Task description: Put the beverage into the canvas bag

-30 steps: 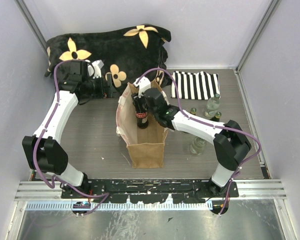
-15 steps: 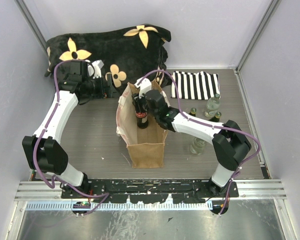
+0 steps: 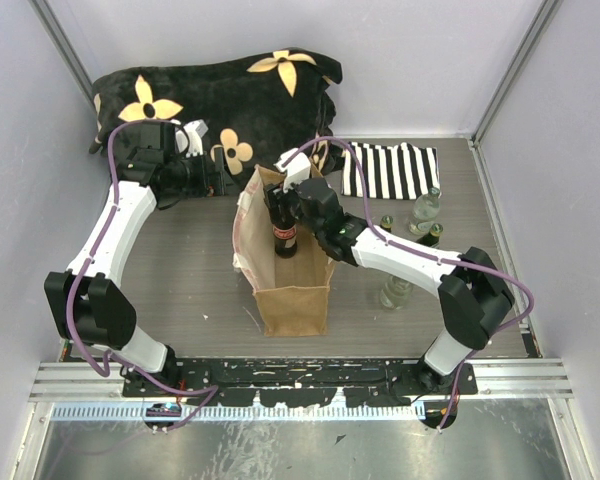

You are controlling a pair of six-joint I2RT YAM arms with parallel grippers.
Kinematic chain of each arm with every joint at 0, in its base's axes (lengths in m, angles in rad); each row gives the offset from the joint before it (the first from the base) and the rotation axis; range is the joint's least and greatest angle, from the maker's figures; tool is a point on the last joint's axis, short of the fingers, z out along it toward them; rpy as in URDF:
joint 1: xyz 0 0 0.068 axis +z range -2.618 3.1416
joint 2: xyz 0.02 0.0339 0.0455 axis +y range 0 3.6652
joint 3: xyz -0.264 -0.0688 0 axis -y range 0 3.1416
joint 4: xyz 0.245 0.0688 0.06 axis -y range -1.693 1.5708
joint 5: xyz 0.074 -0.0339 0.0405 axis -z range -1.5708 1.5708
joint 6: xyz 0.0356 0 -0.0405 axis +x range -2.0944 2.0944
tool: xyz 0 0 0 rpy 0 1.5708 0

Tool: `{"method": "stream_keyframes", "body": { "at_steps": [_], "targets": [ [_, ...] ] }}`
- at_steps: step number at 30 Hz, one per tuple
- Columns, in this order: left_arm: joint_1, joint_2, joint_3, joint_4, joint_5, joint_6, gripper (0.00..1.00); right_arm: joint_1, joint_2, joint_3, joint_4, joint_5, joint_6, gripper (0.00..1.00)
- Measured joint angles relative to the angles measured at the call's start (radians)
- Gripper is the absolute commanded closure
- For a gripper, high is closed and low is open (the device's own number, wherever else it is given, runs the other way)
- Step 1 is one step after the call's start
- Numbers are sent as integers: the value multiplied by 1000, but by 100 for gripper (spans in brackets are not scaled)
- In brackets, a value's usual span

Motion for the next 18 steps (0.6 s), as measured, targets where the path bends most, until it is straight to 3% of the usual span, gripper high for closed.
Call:
{"method": "stream_keyframes", "body": {
  "at_steps": [6, 10, 13, 18],
  "targets": [
    [0, 0, 0, 0, 3, 0, 2, 0, -10, 51, -50, 50, -2, 24],
    [0, 0, 0, 0, 3, 0, 2, -18, -11, 182, -123, 106, -9, 23],
    [0, 0, 0, 0, 4, 0, 2, -62, -24, 260, -172, 135, -3, 23],
    [-2, 0, 0, 1, 7, 0, 2, -187, -93, 254, -267, 187, 23, 23]
  ]
}}
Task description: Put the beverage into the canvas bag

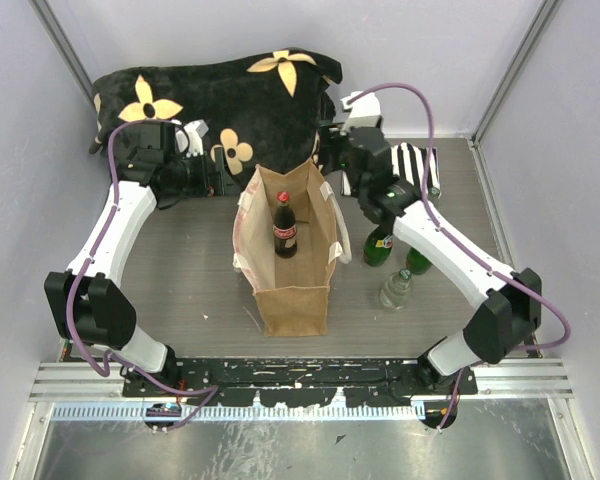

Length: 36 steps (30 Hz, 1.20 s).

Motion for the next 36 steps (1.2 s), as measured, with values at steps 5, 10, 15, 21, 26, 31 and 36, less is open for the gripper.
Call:
{"method": "stream_keyframes", "body": {
  "at_steps": [5, 10, 15, 21, 26, 31, 36],
  "targets": [
    [-2, 0, 0, 0, 3, 0, 2, -83, -109, -132, -74, 52, 26, 23],
    [-2, 0, 0, 0, 4, -1, 1, -84, -192, -262, -148, 78, 68, 23],
    [-2, 0, 0, 0, 4, -1, 1, -93, -253, -368, -199, 100, 123, 23],
    [-3, 0, 0, 1, 7, -2, 2, -131, -298, -479, -214, 100, 179, 23],
    [-6, 0, 0, 1, 8, -3, 1, -161, -307, -561, -201, 79, 216, 24],
    [-7, 0, -6, 1, 9, -3, 1, -169, -307, -616, -172, 57, 237, 26],
    [-7, -1, -8, 1, 11, -3, 2, -169, -307, -658, -116, 47, 247, 37]
  ]
}}
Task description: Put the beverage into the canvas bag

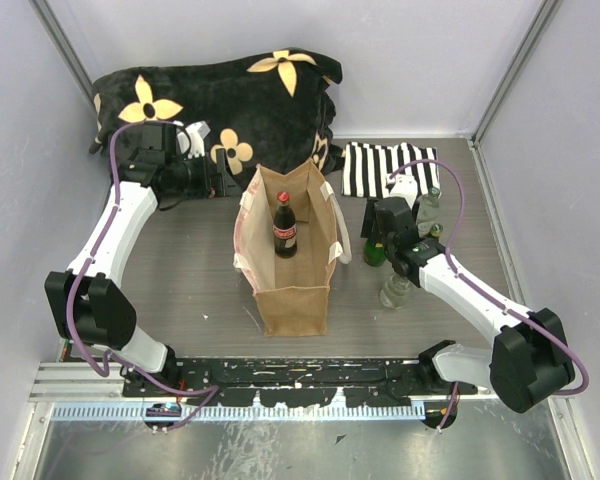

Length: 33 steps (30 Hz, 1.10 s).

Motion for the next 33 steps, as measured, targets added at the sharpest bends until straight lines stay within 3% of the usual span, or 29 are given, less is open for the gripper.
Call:
{"method": "stream_keyframes", "body": {
  "at_steps": [3, 5, 10, 20, 26, 33],
  "targets": [
    [0, 0, -1, 0, 1, 0, 1, 0, 0, -19, 19, -1, 2, 45],
    [0, 0, -2, 0, 2, 0, 1, 0, 0, -26, 26, -1, 2, 64],
    [0, 0, -10, 0, 3, 0, 2, 0, -3, -36, 51, 5, 3, 97],
    [0, 0, -13, 0, 6, 0, 1, 0, -20, -28, 10, 11, -16, 99],
    [0, 0, -13, 0, 7, 0, 1, 0, -19, 82, -95, 17, -57, 99],
    [0, 0, -13, 0, 8, -1, 1, -1, 1, 246, -101, 18, -89, 99]
  ]
}}
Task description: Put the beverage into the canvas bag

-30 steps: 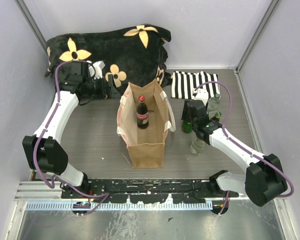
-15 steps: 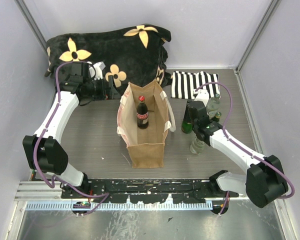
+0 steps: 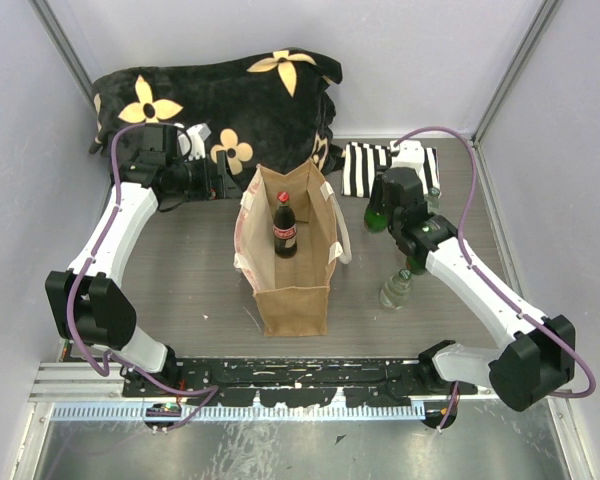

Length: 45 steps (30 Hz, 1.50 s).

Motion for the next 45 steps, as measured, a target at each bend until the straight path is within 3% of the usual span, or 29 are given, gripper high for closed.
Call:
{"method": "stream_keyframes", "body": {
  "at_steps": [23, 32, 45],
  "targets": [
    [0, 0, 0, 3, 4, -4, 1, -2, 106, 507, -79, -183, -32, 99],
    [0, 0, 0, 7, 5, -4, 1, 16, 156, 607, -89, -292, -18, 99],
    [0, 7, -1, 8, 6, -4, 1, 257, 237, 660, -112, -318, -42, 99]
  ]
}}
